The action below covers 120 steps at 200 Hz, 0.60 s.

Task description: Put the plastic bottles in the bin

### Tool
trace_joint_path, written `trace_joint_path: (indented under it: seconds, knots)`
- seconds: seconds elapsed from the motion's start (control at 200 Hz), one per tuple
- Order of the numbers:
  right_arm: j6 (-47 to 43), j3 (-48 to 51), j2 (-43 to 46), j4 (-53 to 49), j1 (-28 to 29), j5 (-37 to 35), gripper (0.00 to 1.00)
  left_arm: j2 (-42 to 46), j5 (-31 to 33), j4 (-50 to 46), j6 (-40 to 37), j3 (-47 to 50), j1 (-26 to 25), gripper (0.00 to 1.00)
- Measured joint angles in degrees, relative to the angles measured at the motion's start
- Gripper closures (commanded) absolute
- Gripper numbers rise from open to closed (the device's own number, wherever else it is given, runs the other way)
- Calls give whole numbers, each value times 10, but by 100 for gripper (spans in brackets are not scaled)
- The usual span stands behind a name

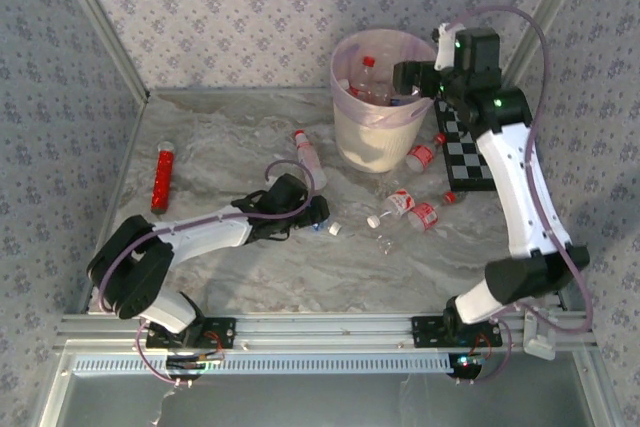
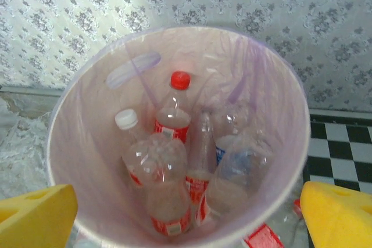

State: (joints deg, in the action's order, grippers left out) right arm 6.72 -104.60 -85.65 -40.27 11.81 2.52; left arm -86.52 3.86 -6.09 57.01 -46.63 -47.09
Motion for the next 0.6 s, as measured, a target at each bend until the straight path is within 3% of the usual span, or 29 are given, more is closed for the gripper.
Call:
trace_joint_path:
  seconds: [0.205,0.395,0.6]
  knots:
    - [19,125,72,15,-16,14,0,-46,-8,61,130,18,-17,3]
    - [33,193,124,18,-37,20,0,-60,-2,81,193,26,-22,33]
    - [47,266,194,35,-61,44,0,-60,2,78,220,26,-24,45]
